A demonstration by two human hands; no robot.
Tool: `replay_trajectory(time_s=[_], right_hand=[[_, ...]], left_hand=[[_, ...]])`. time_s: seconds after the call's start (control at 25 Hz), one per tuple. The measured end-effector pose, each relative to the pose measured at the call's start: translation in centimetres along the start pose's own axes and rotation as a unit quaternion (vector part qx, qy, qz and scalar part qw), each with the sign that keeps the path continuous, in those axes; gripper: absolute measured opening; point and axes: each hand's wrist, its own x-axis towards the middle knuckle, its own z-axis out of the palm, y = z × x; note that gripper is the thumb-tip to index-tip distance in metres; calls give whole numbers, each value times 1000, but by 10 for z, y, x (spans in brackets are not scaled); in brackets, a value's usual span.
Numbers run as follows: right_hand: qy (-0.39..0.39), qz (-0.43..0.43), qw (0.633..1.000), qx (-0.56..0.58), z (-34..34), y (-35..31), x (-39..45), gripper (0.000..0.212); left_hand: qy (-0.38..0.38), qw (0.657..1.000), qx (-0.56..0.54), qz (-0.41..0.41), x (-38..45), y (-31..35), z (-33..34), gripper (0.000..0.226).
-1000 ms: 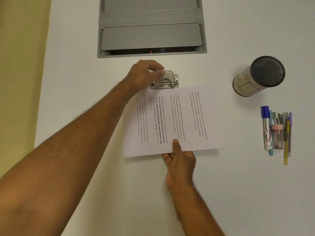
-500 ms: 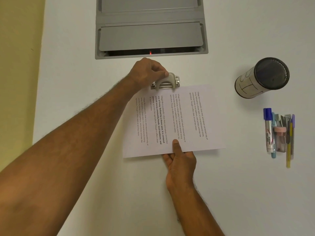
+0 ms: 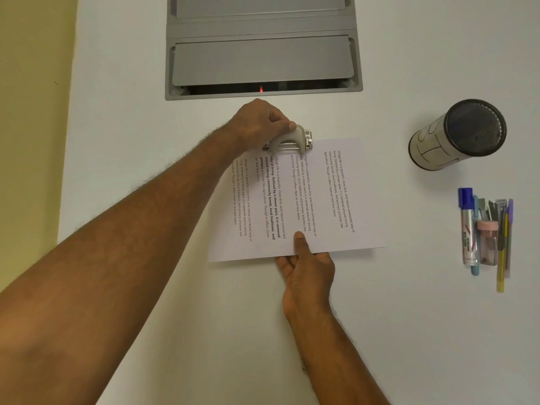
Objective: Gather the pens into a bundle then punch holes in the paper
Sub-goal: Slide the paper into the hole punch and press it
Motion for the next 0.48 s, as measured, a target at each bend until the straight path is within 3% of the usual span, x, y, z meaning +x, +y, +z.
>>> replay_trajectory(time_s=[0.48], right_hand=[[6,9,1000,3,6,5,1,27]], left_hand=[[-7,1000,-1,-8,5,-5,-1,31]])
